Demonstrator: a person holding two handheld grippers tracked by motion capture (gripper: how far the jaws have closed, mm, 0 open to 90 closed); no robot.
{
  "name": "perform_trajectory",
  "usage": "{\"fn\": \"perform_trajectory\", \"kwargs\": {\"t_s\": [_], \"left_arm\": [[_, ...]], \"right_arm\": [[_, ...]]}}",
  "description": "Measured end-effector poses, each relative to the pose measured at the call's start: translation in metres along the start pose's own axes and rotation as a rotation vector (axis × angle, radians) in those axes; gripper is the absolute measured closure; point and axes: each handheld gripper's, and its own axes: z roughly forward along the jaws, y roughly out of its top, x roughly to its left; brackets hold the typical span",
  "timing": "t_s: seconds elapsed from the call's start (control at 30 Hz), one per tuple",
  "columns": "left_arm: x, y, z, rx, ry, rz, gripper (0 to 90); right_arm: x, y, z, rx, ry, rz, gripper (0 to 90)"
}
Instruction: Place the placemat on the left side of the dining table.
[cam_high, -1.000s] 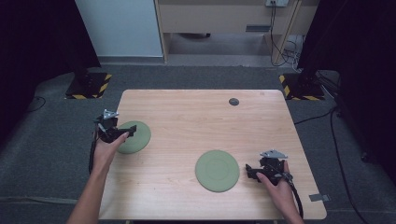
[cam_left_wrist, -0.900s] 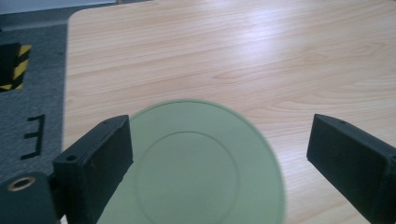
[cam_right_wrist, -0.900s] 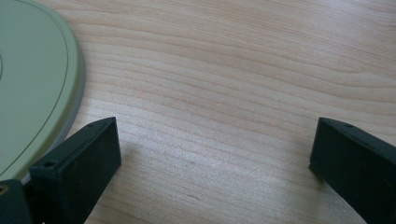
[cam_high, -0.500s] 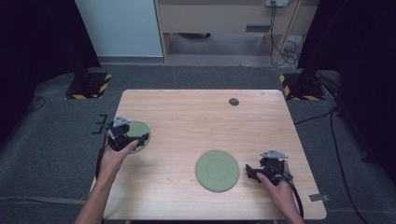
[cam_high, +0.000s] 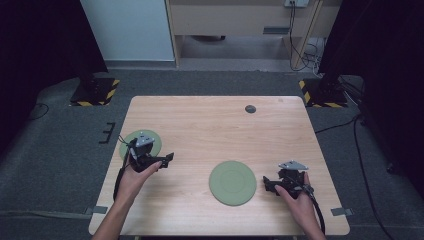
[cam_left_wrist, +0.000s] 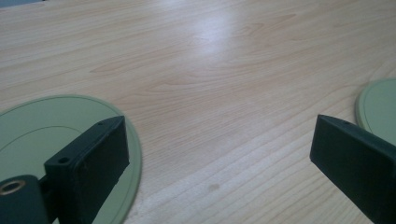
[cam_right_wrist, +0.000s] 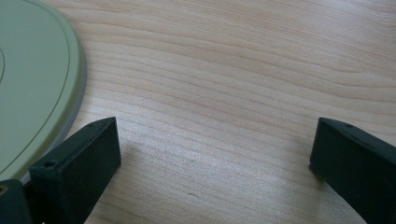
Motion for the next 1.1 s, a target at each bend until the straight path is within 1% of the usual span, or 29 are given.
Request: {"fn": "perform_trajectory", "kwargs": {"t_s": [0.1,0.13,0.27,0.3,0.43,0.6,0.77,0.9,1.1], "left_arm": [[-0.007,-0.002,0.003,0.005,-0.011,0.005,3.9],[-0.01,-0.003,0.004,0.012,-0.011,0.016,3.7],[-0.017,-0.004,0.006,0.007,-0.022,0.02,3.7],[-0.019,-0.004,0.007,0.008,-0.032,0.021,3.8],[-0.026,-0.006,0.01,0.016,-0.038,0.041,3.8],[-0.036,-0.009,0.016,0.023,-0.053,0.057,3.9],[-0.043,-0.013,0.021,0.034,-0.065,0.06,3.8],[-0.048,-0.014,0.023,0.047,-0.07,0.075,3.8],[-0.054,-0.016,0.027,0.061,-0.076,0.081,3.8]], "right_arm": [[0.0,0.0,0.0,0.001,0.0,0.001,2.1],[0.0,0.0,0.0,0.0,0.0,0.0,2.2],[0.0,0.0,0.0,0.0,0.0,0.001,2.1],[0.0,0.0,0.0,-0.001,0.0,0.001,2.1],[0.0,0.0,0.0,-0.001,0.0,0.001,2.1],[0.0,0.0,0.0,-0.001,0.0,0.001,2.1],[0.0,0.0,0.0,-0.001,0.001,-0.001,2.1],[0.0,0.0,0.0,-0.001,0.001,-0.001,2.1],[0.0,0.0,0.0,-0.001,0.001,-0.001,2.1]]}}
